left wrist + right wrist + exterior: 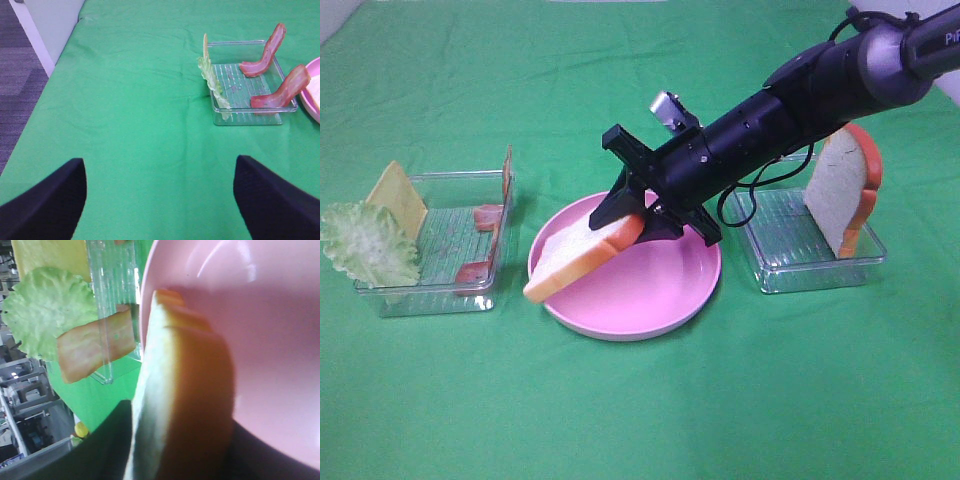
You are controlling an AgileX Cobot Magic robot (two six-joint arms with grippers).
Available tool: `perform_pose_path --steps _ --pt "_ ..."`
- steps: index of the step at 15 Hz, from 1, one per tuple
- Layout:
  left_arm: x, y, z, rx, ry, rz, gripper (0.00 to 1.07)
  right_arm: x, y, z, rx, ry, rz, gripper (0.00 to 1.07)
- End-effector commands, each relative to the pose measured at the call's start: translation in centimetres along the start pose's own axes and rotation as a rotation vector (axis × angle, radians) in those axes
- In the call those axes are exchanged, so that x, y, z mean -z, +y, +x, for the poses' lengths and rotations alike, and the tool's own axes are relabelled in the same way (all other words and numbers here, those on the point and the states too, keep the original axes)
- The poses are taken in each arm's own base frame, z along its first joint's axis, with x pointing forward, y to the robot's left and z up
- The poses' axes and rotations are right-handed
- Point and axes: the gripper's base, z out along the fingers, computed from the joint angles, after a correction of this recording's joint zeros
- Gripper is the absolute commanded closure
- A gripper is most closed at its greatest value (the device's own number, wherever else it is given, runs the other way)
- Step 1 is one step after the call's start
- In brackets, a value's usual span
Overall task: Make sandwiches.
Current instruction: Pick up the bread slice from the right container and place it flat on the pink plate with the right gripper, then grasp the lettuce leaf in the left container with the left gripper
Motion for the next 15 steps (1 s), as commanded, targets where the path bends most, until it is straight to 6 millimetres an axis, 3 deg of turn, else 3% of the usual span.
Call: perform_pose_path --steps 1,7,9,11,12,15 --pt "0.3 0.0 0.2 -0.002 -0.027 0.001 0.3 0.7 0.1 0.4 0.088 0.017 0.065 0.33" --pt "0.3 0.0 0.2 -0.002 -0.027 0.001 0.3 4.4 1.2 1.4 0.213 0.012 0.313 0.32" --pt "0.3 0.0 0.2 -0.002 -0.027 0.001 0.3 6.5 2.2 1.9 0.263 -0.019 0.41 0.32" --pt "0.3 0.0 0.2 -0.002 -0.027 0.001 0.3 9.1 3.5 3.0 0.342 -0.017 0.497 0.32" --pt "0.3 0.0 0.2 -0.002 -0.027 0.001 0.3 12.0 4.9 4.8 0.402 0.009 0.577 0.32" --pt "0.3 0.0 0.2 -0.002 -0.027 0.001 0.3 16.3 7.0 7.6 0.407 -0.059 0.677 0.32"
